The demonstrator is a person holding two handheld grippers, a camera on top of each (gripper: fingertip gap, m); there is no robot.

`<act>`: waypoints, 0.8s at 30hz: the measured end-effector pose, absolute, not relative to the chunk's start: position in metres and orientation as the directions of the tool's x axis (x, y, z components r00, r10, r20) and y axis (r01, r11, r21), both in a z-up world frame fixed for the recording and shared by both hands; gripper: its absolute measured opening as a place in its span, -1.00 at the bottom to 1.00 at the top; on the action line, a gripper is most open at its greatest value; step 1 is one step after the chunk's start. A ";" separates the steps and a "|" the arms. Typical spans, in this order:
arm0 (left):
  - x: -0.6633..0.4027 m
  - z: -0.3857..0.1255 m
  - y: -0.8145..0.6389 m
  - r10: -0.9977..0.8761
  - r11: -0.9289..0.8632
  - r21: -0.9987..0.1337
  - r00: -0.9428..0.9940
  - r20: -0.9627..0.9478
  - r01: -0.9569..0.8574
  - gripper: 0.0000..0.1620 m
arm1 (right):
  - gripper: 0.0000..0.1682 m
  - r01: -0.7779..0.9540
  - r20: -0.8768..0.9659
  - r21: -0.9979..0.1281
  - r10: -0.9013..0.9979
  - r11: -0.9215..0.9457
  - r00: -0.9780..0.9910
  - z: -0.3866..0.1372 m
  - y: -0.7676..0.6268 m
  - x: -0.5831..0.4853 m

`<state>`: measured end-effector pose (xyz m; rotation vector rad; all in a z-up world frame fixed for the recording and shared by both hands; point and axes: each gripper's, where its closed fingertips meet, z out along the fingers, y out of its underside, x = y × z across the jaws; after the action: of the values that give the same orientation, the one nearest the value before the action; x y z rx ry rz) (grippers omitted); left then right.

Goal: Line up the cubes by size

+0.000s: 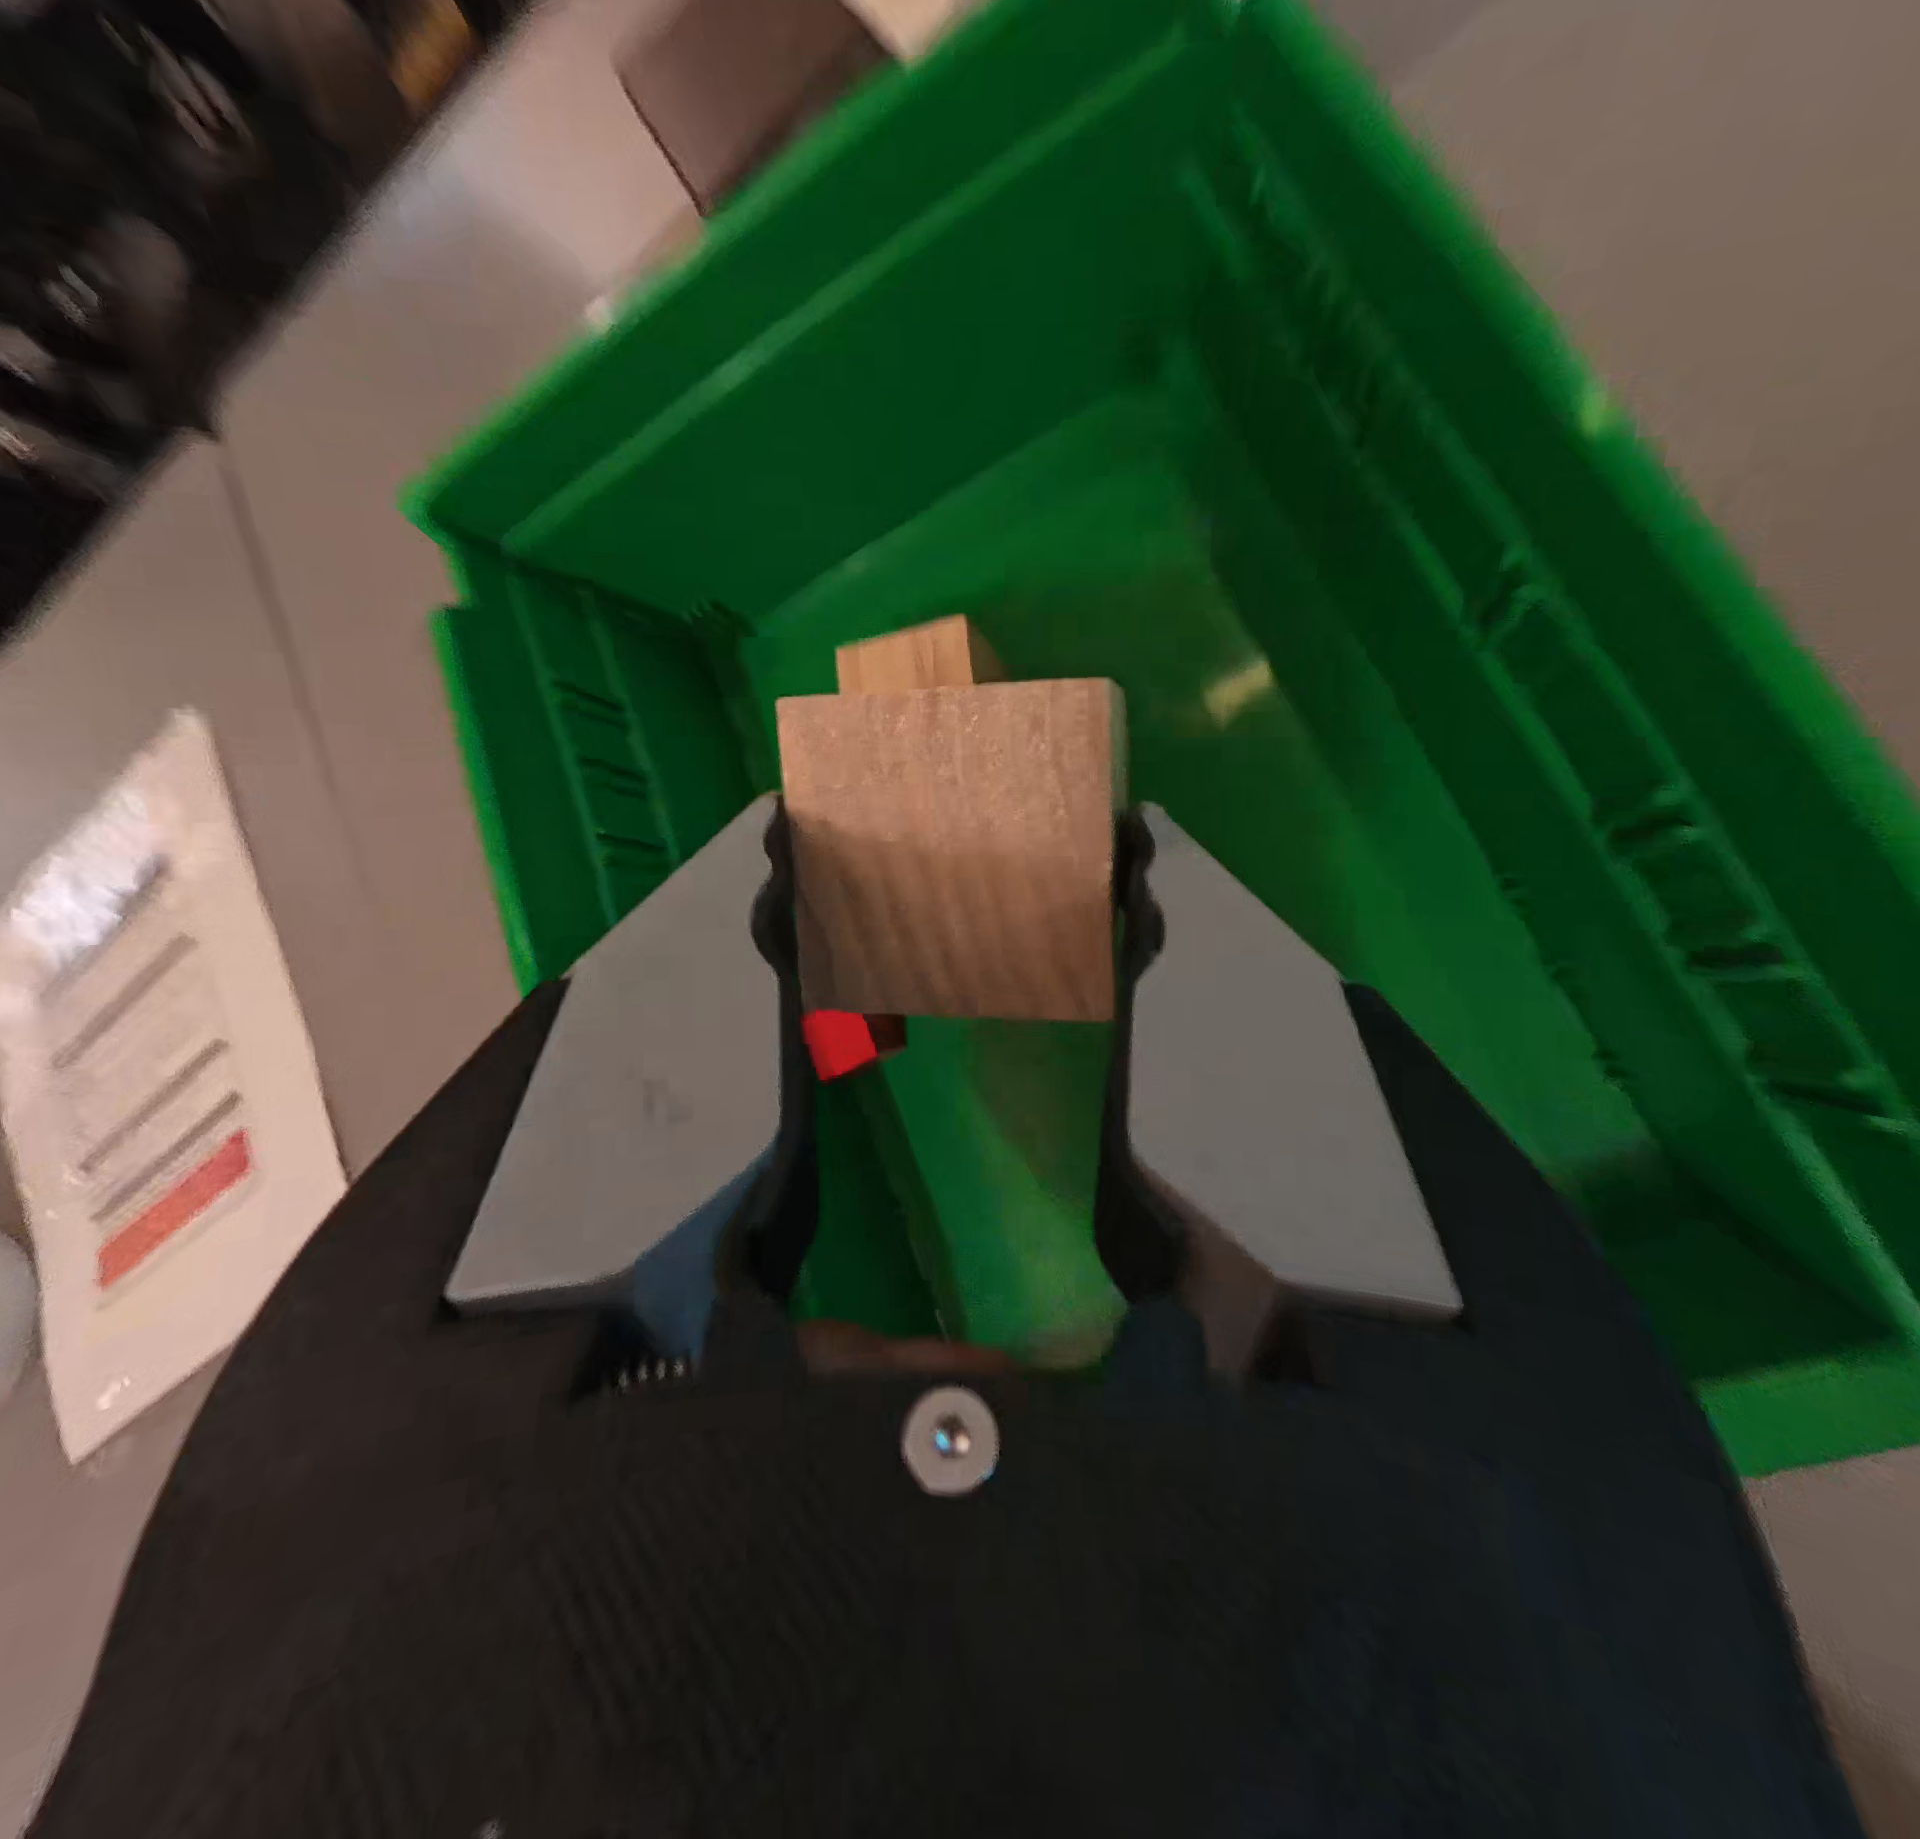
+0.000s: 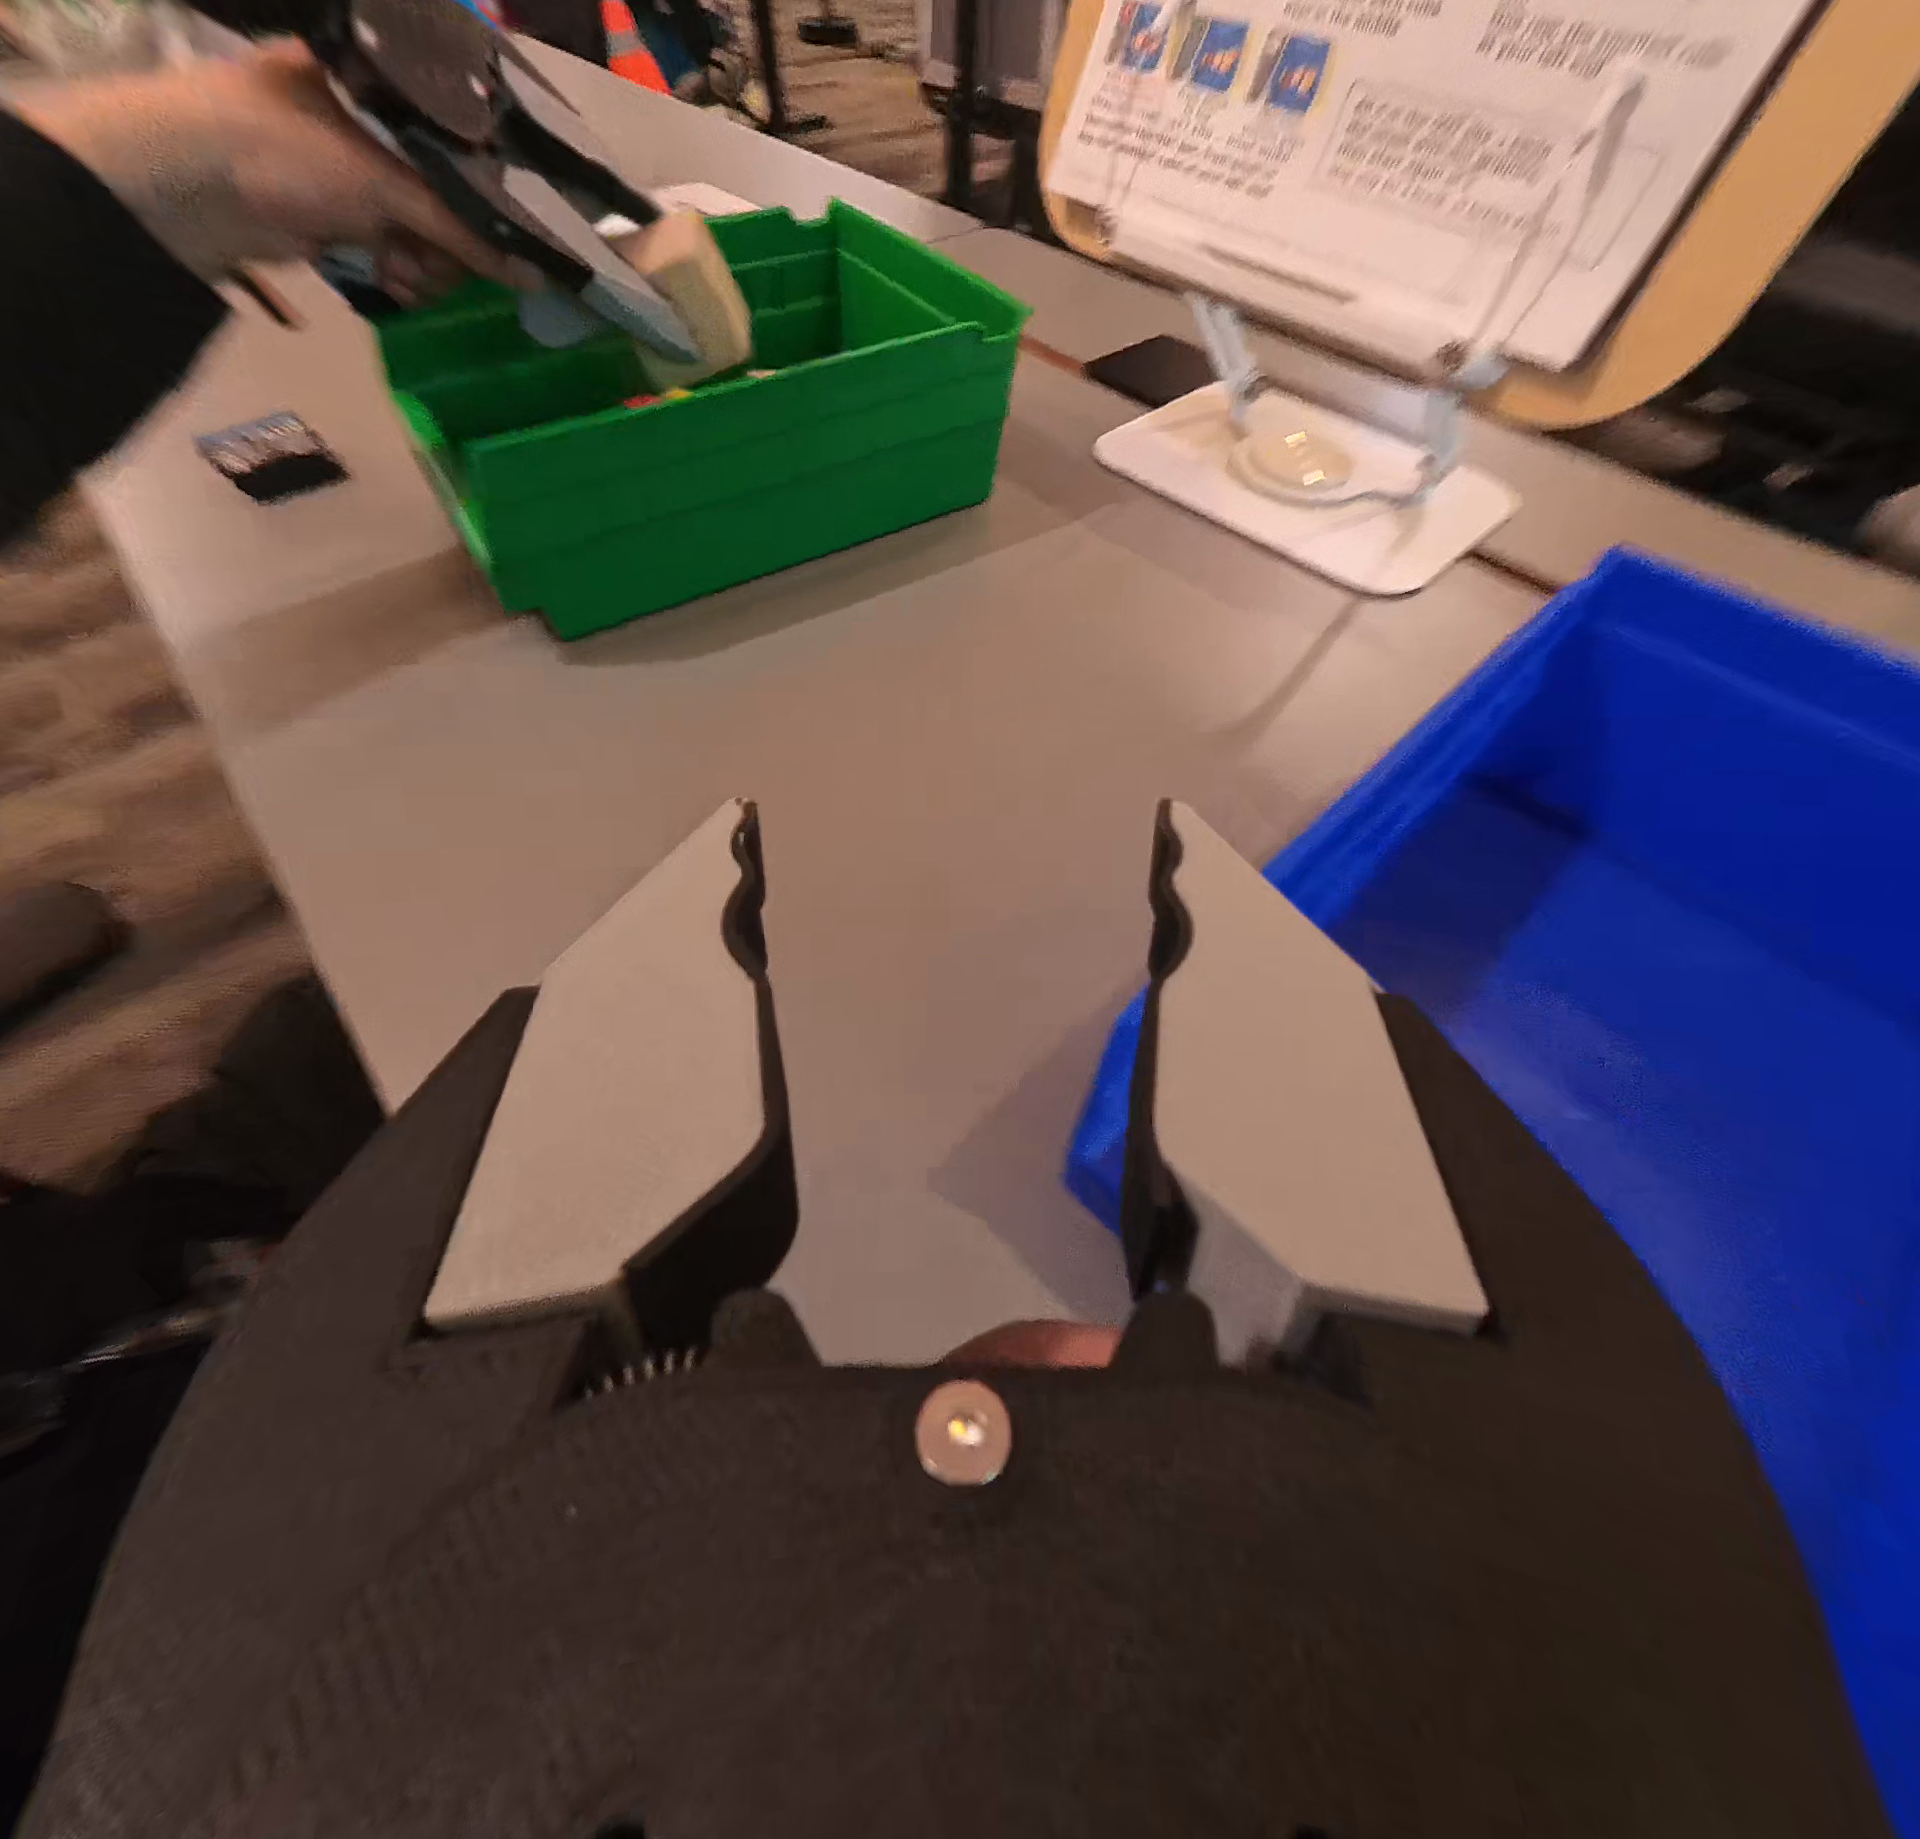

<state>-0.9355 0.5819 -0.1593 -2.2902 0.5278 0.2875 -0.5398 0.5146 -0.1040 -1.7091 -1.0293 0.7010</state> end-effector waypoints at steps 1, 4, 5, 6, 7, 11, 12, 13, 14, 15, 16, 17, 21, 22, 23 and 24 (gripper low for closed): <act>-0.927 -0.145 0.578 -0.275 -0.548 -0.690 0.881 -0.384 -0.472 -0.25 | -0.13 0.273 -0.081 -0.937 0.899 -0.216 0.431 -0.106 0.510 -0.547; -0.885 -0.102 0.554 -0.274 -0.262 -0.838 0.869 -0.411 -0.479 -0.25 | -0.13 0.161 -0.344 -0.912 0.918 -0.376 0.197 -0.099 0.483 -0.574; -0.866 -0.089 0.542 -0.291 -0.141 -0.865 0.855 -0.429 -0.481 -0.25 | -0.13 0.150 -0.409 -0.893 0.905 -0.423 0.116 -0.097 0.473 -0.582; -0.842 -0.076 0.527 -0.322 0.000 -0.874 0.828 -0.460 -0.485 -0.25 | -0.13 0.153 -0.461 -0.874 0.886 -0.462 0.047 -0.095 0.464 -0.590; -0.817 -0.066 0.510 -0.364 0.129 -0.870 0.793 -0.488 -0.476 -0.25 | -0.12 0.159 -0.499 -0.856 0.867 -0.491 -0.011 -0.094 0.455 -0.597; -0.721 -0.048 0.431 -0.514 0.501 -0.786 0.606 -0.607 -0.362 -0.25 | -0.12 0.173 -0.587 -0.809 0.788 -0.562 -0.188 -0.085 0.422 -0.615; -0.702 -0.046 0.413 -0.536 0.551 -0.767 0.566 -0.627 -0.328 -0.25 | -0.12 0.173 -0.606 -0.795 0.762 -0.581 -0.229 -0.082 0.415 -0.619; -0.686 -0.045 0.397 -0.547 0.596 -0.748 0.533 -0.645 -0.294 -0.26 | -0.12 0.174 -0.624 -0.781 0.734 -0.600 -0.268 -0.078 0.407 -0.621; -0.672 -0.044 0.385 -0.554 0.627 -0.731 0.506 -0.661 -0.269 -0.26 | -0.12 0.180 -0.638 -0.768 0.707 -0.614 -0.306 -0.075 0.399 -0.624; -0.660 -0.044 0.378 -0.556 0.646 -0.716 0.479 -0.679 -0.265 -0.25 | -0.12 0.189 -0.648 -0.757 0.682 -0.625 -0.339 -0.072 0.390 -0.626; -0.649 -0.047 0.375 -0.549 0.653 -0.698 0.451 -0.704 -0.296 -0.25 | -0.13 0.196 -0.654 -0.749 0.661 -0.632 -0.368 -0.069 0.383 -0.628; -0.641 -0.049 0.373 -0.525 0.662 -0.670 0.431 -0.734 -0.335 -0.26 | -0.13 0.204 -0.656 -0.746 0.644 -0.635 -0.394 -0.066 0.375 -0.629; -0.614 -0.053 0.353 -0.528 0.707 -0.637 0.370 -0.764 -0.306 -0.25 | -0.18 0.211 -0.644 -0.752 0.631 -0.624 -0.432 -0.061 0.356 -0.636; -0.612 -0.054 0.355 -0.513 0.711 -0.626 0.373 -0.773 -0.321 -0.25 | -0.31 0.206 -0.637 -0.755 0.619 -0.623 -0.460 -0.057 0.352 -0.635; -0.611 -0.054 0.357 -0.497 0.713 -0.617 0.381 -0.780 -0.332 -0.25 | -0.30 0.200 -0.638 -0.754 0.624 -0.626 -0.450 -0.057 0.352 -0.636; -0.611 -0.054 0.358 -0.498 0.711 -0.621 0.387 -0.776 -0.330 -0.25 | -0.30 0.190 -0.632 -0.759 0.634 -0.622 -0.446 -0.058 0.354 -0.636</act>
<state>-0.6110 0.3585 -0.0542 -0.8239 1.2065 -0.1235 -0.6357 0.3539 -0.0577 -1.4514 -1.1734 2.1441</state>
